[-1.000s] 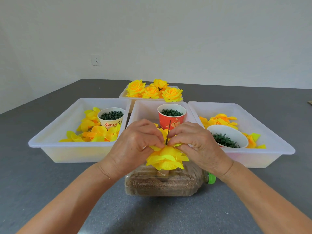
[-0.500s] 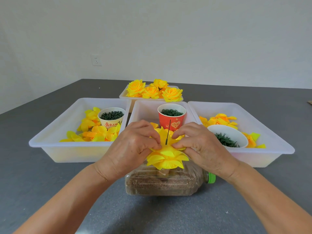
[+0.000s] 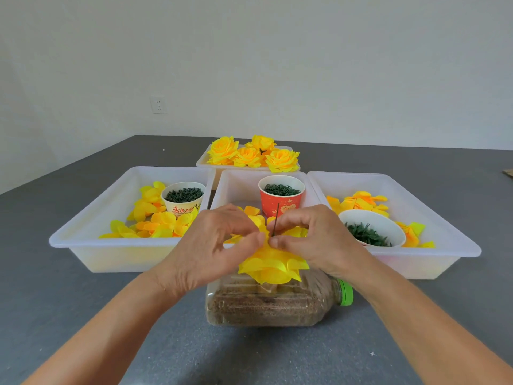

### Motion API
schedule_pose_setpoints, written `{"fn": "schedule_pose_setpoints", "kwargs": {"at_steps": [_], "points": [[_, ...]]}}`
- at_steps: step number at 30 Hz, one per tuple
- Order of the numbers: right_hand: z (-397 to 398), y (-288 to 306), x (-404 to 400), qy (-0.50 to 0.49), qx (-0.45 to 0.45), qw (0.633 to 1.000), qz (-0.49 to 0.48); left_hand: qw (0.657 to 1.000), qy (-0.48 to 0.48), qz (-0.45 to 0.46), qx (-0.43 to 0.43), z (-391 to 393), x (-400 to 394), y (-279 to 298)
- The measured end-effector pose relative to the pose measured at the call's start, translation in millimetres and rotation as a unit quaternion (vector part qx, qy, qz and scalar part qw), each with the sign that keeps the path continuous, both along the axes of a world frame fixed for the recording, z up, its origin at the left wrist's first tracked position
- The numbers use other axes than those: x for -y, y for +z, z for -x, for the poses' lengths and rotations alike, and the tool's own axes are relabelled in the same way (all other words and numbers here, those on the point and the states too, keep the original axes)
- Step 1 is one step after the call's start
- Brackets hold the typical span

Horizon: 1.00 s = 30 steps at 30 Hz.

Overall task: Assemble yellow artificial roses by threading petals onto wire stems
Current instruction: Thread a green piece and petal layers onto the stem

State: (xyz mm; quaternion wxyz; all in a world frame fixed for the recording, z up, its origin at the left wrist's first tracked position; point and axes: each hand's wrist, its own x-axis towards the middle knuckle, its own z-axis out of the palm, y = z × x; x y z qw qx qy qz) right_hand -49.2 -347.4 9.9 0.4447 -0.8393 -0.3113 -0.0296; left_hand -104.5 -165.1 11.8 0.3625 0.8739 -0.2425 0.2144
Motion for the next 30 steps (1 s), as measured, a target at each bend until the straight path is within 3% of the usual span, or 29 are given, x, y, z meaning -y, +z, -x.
{"fn": "schedule_pose_setpoints", "kwargs": {"at_steps": [3,10,15,21,30], "points": [[-3.2,-3.0,-0.4,-0.003,-0.011,1.000,-0.003,0.995,0.049,0.065,-0.054,-7.7,6.7,-1.3],[-3.9,-13.8,1.9,0.004,-0.017,1.000,-0.014,0.994,0.027,0.071,-0.076,-15.0,12.6,-12.0],[4.6,-32.1,1.5,-0.005,0.044,0.995,-0.092,0.988,0.021,0.147,-0.053,-14.0,13.2,-26.2],[5.1,-44.7,-3.5,-0.025,0.156,0.982,-0.101,0.984,0.031,0.174,0.010,-15.2,18.0,-39.3],[3.5,-45.3,-1.9,-0.011,0.121,0.987,-0.104,0.987,0.042,0.154,0.036,-12.4,20.2,-39.5]]}}
